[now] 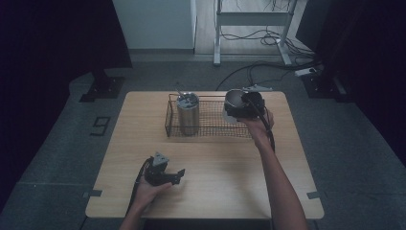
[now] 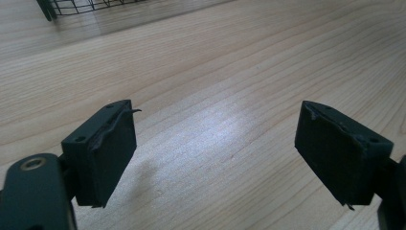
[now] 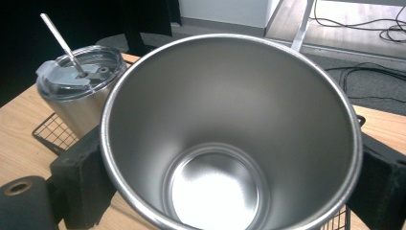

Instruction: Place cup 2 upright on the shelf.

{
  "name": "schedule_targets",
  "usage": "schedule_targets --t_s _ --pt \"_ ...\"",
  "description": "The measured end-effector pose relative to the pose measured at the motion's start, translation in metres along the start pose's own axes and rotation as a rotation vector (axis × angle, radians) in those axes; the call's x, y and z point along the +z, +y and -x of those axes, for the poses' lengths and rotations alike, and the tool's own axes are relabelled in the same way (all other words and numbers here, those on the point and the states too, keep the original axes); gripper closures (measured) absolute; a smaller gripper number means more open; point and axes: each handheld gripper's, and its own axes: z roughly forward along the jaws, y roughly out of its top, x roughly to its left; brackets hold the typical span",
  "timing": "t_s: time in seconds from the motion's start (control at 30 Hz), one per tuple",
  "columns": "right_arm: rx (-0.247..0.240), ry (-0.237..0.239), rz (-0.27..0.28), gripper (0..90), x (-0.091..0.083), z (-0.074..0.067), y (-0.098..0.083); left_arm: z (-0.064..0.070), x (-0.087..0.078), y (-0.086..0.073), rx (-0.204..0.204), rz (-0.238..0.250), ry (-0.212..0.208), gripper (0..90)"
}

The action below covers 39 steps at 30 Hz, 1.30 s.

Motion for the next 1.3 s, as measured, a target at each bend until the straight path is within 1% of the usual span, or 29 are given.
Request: schedule_targets --t_s 0.27,0.6,0.67,0.7,0.73,0.77,0.9,1.07,1.1,1.13,1.17,1.2,1.27,1.3 --pt "0.009 -0.01 -0.005 7.0 0.008 0.007 0.003 0.001 0.001 0.0 0.0 -0.005 -0.007 14.4" --pt "-0.025 -0.017 -0.023 7.0 0.02 0.008 0.007 0.001 0.002 -0.001 0.003 -0.01 -0.009 14.5" --pt "-0.024 -0.011 -0.027 7.0 0.023 0.009 0.008 0.001 0.002 -0.001 0.003 -0.011 -0.01 14.4" --pt "-0.021 -0.01 -0.038 7.1 0.028 0.009 0.009 0.001 0.002 -0.001 0.002 -0.012 -0.011 14.5" --pt "-0.021 -0.01 -0.038 7.1 0.028 0.009 0.009 0.0 0.002 -0.001 0.001 -0.012 -0.011 14.5" --pt "-0.025 -0.017 -0.045 7.1 0.031 0.009 0.009 0.0 0.002 -0.001 0.0 -0.013 -0.011 14.4" --pt "-0.023 -0.013 -0.048 7.0 0.036 0.011 0.008 0.0 0.002 -0.001 -0.003 -0.013 -0.011 14.4" --pt "-0.017 -0.021 -0.056 7.1 0.042 0.014 0.008 0.0 0.002 -0.001 0.0 -0.016 -0.013 14.4" --pt "-0.017 -0.023 -0.058 7.1 0.043 0.015 0.008 0.0 0.002 -0.001 -0.001 -0.017 -0.015 14.5" --pt "-0.017 -0.025 -0.06 7.0 0.046 0.016 0.01 0.0 0.002 -0.001 -0.01 -0.015 -0.031 14.5" --pt "-0.017 -0.025 -0.062 7.0 0.047 0.017 0.01 0.0 0.001 0.0 -0.012 -0.01 -0.036 14.5" --pt "-0.017 -0.025 -0.062 7.0 0.047 0.017 0.01 0.0 0.001 0.0 -0.012 -0.01 -0.036 14.5" --pt "-0.027 -0.033 -0.067 7.0 0.051 0.017 0.011 0.001 0.0 0.0 -0.007 -0.004 -0.02 14.5" --pt "-0.032 -0.04 -0.074 7.0 0.054 0.017 0.012 0.001 0.0 0.0 -0.008 -0.001 -0.021 14.5"
